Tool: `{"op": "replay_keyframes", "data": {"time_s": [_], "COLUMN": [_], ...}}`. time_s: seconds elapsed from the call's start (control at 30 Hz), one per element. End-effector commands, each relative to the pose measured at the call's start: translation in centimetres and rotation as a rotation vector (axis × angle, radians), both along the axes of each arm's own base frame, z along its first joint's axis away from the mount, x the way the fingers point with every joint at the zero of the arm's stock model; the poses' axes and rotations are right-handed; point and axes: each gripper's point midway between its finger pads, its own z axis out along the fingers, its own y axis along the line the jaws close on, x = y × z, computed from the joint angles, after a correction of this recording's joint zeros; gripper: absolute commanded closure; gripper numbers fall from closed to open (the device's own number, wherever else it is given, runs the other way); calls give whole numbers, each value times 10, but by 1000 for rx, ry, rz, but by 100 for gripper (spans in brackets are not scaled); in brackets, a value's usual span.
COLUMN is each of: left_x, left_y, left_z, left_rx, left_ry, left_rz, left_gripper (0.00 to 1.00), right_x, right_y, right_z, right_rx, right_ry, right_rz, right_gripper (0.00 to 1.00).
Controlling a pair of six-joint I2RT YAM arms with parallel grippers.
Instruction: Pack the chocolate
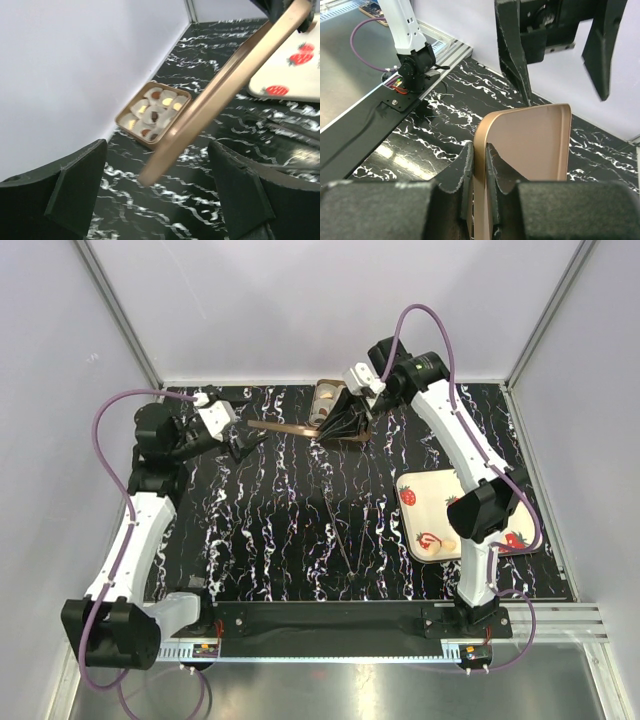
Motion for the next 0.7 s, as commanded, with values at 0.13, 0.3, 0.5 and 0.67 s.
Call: {"op": "replay_keyframes", "data": {"time_s": [0.13,0.3,0.5,0.67], "left_x": [-7,-12,-7,-13], "left_y": [-30,-53,-62,-66], "left_z": [-2,-22,-21,-13], "left_rx": [237,285,256,228], "left_ry": [-129,-119,-116,-93], "left_rz": [-100,-179,-176,-200], "left_gripper": [13,15,42,77], "right_x": [-23,-24,-26,-26], "right_y": [-2,-2,-4,-3], "right_z": [32,33,34,32], "right_rx": [167,171,171,175], "right_ry": [131,127,129,122], "right_rz": [96,93,91,90], "right_gripper": [100,100,100,100]}}
